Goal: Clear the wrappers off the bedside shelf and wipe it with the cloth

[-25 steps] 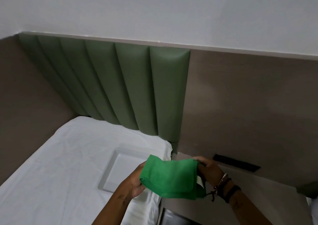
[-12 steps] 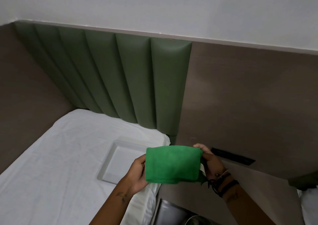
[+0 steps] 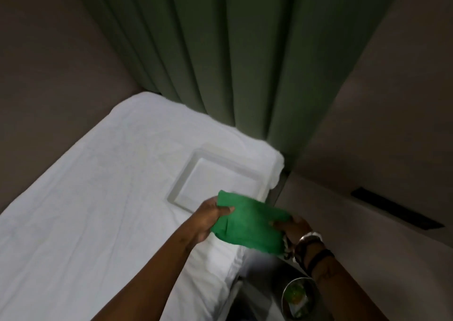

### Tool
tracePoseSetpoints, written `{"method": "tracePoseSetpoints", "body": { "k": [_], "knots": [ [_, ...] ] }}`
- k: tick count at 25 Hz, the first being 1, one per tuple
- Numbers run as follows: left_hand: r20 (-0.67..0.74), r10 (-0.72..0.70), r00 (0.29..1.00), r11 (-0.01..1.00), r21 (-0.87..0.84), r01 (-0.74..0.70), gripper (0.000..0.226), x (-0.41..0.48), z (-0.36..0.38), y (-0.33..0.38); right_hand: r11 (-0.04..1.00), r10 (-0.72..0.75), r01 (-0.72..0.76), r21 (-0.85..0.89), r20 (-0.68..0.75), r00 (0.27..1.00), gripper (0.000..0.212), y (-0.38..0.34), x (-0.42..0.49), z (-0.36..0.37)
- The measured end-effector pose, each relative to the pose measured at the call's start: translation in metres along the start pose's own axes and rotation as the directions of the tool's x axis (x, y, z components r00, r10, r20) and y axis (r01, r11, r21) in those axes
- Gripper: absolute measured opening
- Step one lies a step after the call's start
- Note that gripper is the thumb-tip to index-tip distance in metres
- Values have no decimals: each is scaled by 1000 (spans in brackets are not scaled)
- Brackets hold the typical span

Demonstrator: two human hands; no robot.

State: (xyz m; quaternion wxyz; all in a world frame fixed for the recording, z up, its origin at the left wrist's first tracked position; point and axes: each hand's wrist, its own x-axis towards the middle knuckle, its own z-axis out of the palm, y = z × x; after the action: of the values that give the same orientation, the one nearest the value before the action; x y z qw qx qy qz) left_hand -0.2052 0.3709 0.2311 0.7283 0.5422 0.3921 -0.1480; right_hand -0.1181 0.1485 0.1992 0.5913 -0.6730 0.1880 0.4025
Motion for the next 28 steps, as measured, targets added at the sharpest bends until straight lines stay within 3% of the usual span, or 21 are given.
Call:
{"method": "tracePoseSetpoints", "body": {
  "k": [2, 4, 6, 8, 10, 13, 15, 17, 18, 20, 22, 23, 25, 27, 28],
  "knots": [
    [-187, 73, 980, 991, 128, -49, 17, 40, -33, -4, 994, -98, 96, -61, -46, 994, 42, 7, 32, 38],
    [-320, 168, 932, 952, 299, -69, 19, 79, -59, -8, 953, -225, 198, -230, -100, 969, 44, 11, 62, 77],
    [-353, 237, 905, 877, 479, -43, 30, 112, -73, -18, 839, -340, 260, -478, -86, 936, 54, 14, 91, 106],
    [-359, 242, 901, 822, 570, 7, 37, 130, -73, -30, 667, -395, 305, -680, 25, 918, 65, 14, 112, 121],
    [-409, 194, 892, 836, 544, 67, 35, 135, -66, -41, 557, -409, 342, -757, 108, 906, 68, 7, 128, 126],
    [-535, 94, 839, 947, 307, 90, 41, 125, -51, -49, 476, -461, 437, -763, 207, 863, 55, -21, 144, 126],
    [-585, 47, 810, 983, 172, 68, 48, 114, -31, -54, 357, -438, 488, -796, 319, 841, 43, -50, 158, 131],
    [-597, 38, 801, 974, 203, 105, 49, 104, -6, -64, 93, -345, 509, -856, 452, 823, 36, -69, 167, 141],
    [-590, 56, 805, 943, 297, 152, 49, 100, 6, -69, -79, -305, 480, -873, 480, 822, 36, -73, 168, 145],
    [-595, 83, 800, 780, 538, 320, 60, 95, 21, -73, -341, -318, 327, -881, 436, 842, 37, -70, 164, 150],
    [-617, 183, 765, 563, 704, 433, 91, 91, 24, -71, -460, -410, 255, -850, 459, 788, 34, -59, 156, 150],
    [-579, 283, 765, 423, 791, 442, 101, 90, 25, -71, -506, -413, 287, -814, 520, 748, 34, -51, 148, 148],
    [-375, 399, 837, 135, 926, 351, 91, 89, 28, -77, -626, -240, 373, -685, 624, 744, 39, -38, 135, 139],
    [-173, 258, 951, -37, 981, 188, 67, 85, 22, -82, -700, -51, 396, -594, 595, 802, 43, -35, 124, 119],
    [-134, 185, 973, -57, 987, 147, 60, 78, 17, -80, -705, -37, 380, -598, 567, 823, 45, -40, 116, 105]
  ]
}}
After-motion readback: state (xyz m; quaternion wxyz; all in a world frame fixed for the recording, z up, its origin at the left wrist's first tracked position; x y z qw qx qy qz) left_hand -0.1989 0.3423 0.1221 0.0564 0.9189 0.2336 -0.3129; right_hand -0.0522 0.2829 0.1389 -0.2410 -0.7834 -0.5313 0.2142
